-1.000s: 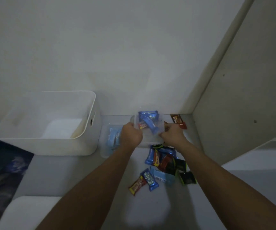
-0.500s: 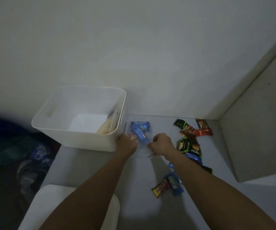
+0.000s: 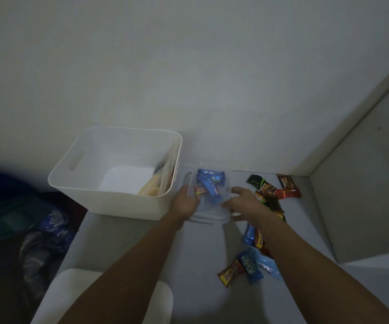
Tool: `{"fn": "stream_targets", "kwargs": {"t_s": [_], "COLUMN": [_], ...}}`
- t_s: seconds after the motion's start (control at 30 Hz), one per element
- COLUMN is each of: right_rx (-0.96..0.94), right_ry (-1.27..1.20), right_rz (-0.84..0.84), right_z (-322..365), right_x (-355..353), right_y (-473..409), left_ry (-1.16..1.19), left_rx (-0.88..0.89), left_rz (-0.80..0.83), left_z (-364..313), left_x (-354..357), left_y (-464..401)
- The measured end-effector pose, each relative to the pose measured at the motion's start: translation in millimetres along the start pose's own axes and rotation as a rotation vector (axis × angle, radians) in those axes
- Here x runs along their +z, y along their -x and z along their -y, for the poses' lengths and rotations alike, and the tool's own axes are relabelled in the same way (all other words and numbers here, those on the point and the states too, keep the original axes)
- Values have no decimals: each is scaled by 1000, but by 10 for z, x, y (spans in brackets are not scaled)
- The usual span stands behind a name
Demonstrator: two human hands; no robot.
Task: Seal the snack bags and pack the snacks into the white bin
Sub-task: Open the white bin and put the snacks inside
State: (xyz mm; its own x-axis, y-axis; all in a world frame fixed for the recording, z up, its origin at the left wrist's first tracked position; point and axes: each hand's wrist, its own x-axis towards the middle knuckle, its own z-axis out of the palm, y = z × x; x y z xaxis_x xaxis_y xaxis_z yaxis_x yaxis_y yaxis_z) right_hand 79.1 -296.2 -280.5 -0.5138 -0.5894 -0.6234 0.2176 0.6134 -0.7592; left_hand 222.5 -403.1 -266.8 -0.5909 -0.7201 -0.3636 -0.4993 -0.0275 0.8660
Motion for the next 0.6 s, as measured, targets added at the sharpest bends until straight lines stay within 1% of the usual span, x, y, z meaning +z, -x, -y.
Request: {"fn": "stream_targets", "kwargs": {"t_s": [0.07, 0.17, 0.3, 0.47, 0.6], "right_rx": [-27, -106, -228, -317, -334], "right_ry": [1, 14, 4, -41, -11], "right_rz": [6, -43, -35, 61, 123], "right_z": [225, 600, 1081, 1566, 1820], "right_x": [-142, -321, -350, 74, 685], "right_y": [97, 289, 542, 576, 426], "left_ry": [21, 96, 174, 234, 227], "left_rx": [44, 94, 158, 140, 112], "left_rz": [6, 19, 1, -29, -107], "left_z": [-200, -567, -866, -959, -746], "left_x": [-45, -168, -507, -1151, -1702], "left_y": [-9, 15, -6, 14, -57]}}
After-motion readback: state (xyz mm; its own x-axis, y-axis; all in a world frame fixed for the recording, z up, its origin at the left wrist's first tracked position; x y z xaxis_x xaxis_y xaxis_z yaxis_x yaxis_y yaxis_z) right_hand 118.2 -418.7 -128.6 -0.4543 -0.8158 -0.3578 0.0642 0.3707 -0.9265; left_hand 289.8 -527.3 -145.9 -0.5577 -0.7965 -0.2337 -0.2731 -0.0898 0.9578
